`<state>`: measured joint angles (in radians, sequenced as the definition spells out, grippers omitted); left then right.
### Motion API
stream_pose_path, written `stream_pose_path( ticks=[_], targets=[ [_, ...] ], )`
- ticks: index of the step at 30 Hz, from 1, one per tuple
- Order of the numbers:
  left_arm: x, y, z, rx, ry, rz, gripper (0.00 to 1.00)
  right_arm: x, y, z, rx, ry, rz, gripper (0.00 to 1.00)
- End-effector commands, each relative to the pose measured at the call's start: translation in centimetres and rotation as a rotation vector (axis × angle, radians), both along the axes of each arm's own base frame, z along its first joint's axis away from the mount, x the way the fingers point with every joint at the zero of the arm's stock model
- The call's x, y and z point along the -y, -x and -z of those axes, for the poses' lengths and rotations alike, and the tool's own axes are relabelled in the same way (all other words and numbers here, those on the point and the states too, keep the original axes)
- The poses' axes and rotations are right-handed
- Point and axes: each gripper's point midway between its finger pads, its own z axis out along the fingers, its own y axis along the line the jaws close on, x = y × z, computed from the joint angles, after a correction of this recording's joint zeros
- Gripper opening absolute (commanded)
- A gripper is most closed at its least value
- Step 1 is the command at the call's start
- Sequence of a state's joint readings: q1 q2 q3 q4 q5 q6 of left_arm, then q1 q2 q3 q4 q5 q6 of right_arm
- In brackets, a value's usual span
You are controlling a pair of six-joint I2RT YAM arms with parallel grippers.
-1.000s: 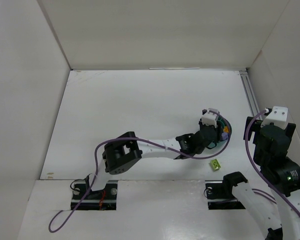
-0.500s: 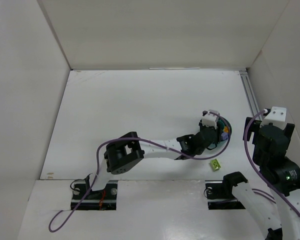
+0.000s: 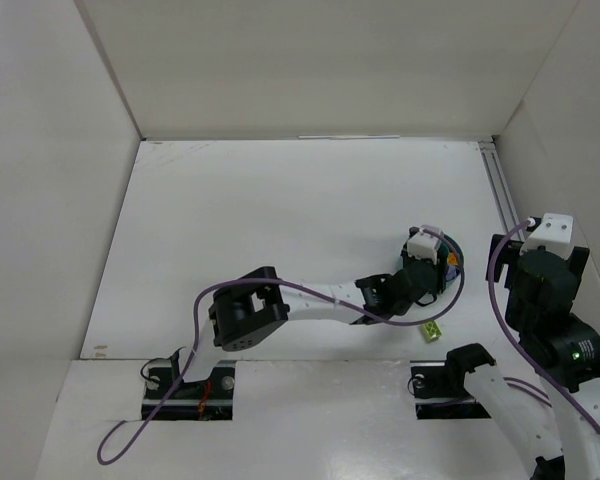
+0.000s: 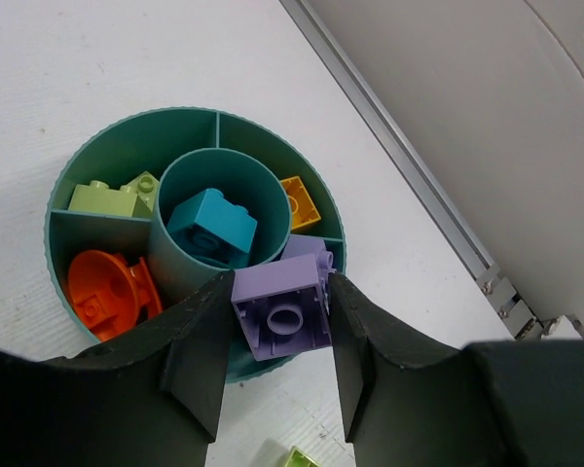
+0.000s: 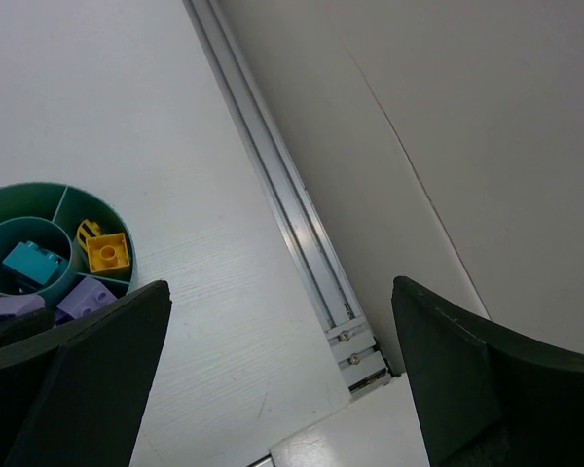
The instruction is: Sort the legos into containers by color
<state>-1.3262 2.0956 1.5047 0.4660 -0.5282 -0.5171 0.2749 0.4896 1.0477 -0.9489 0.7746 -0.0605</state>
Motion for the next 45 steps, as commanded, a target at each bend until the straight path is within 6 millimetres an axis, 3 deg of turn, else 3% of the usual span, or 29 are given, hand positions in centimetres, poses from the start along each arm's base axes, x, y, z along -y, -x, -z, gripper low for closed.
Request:
stream_pose_path(
  ticks=[1,7,12,14,17,18,19,22,23,25,28,30,31,32,34,35,36,40,45],
  targets=[
    [0.4,0.2,-2.8,0.023,0.061,-0.01,0.38,0.1,-0.3,-1.4,0.069,-0.011,0.012,1.0],
    [0.4,0.2,-2.8,0.023,0.061,-0.01,0.52,0.2,-0.1,-1.5,0.074,-0.006,0.01,1.0],
    [0.2,0.1,-2.0,0.02,0.041,-0.019,0.52,0.2,-0.1,-1.5,0.074,-0.006,0.01,1.0],
    [0.0,0.0,-2.6,0.025,0.05,-0.031,0.53,0.1,-0.2,-1.4,0.073,-0.009,0.001,1.0],
    [-1.0,-0.2,-5.2,0.051,0.068,-0.048,0.62,-0.5,-0.8,-1.1,0.042,0.003,-0.036,1.0],
    [-1.8,-0.3,-7.4,0.068,0.091,-0.064,0.67,-0.8,-1.1,-1.2,0.036,-0.003,-0.056,1.0],
    [-2.4,-0.2,-7.4,0.074,0.08,-0.062,0.77,-1.3,-1.6,-0.9,-0.017,0.01,-0.086,1.0],
    [-5.5,-0.4,-10.1,0.117,0.059,-0.105,0.91,-4.0,-3.0,-0.1,-0.095,-0.02,-0.246,1.0],
    [-6.6,-0.9,-10.9,0.123,0.069,-0.132,1.0,-4.9,-3.5,0.1,-0.13,-0.019,-0.297,1.0],
    [-9.4,-1.4,-13.3,0.136,0.074,-0.161,1.0,-6.8,-3.9,0.6,-0.171,-0.046,-0.404,1.0],
    [-12.4,-2.8,-12.9,0.072,0.06,-0.146,1.0,-9.3,-4.5,2.2,-0.318,-0.068,-0.549,1.0],
    [-15.1,-4.5,-14.2,0.053,0.075,-0.168,1.0,-10.4,-4.2,4.7,-0.463,-0.093,-0.603,1.0],
    [-16.2,-4.7,-12.9,0.022,0.03,-0.172,1.0,-11.0,-3.9,5.3,-0.493,-0.115,-0.635,1.0],
    [-17.4,-5.0,-13.5,0.007,0.052,-0.194,1.0,-11.3,-3.3,6.2,-0.532,-0.13,-0.651,1.0],
    [-20.0,-6.1,-11.6,-0.022,0.026,-0.268,1.0,-11.7,-2.3,7.5,-0.563,-0.173,-0.664,1.0],
    [-21.4,-6.2,-12.2,-0.021,0.05,-0.295,1.0,-12.2,-1.9,7.9,-0.567,-0.198,-0.68,1.0],
    [-22.4,-6.1,-10.6,-0.047,0.039,-0.304,1.0,-12.1,-0.8,9.5,-0.627,-0.22,-0.675,1.0],
    [-28.1,-7.6,-9.5,-0.085,0.082,-0.395,1.0,-13.2,2.2,14.5,-0.748,-0.335,-0.672,1.0],
    [-32.0,-8.1,-9.2,-0.096,0.136,-0.459,1.0,-13.1,2.6,17.1,-0.74,-0.383,-0.591,1.0]
  ],
)
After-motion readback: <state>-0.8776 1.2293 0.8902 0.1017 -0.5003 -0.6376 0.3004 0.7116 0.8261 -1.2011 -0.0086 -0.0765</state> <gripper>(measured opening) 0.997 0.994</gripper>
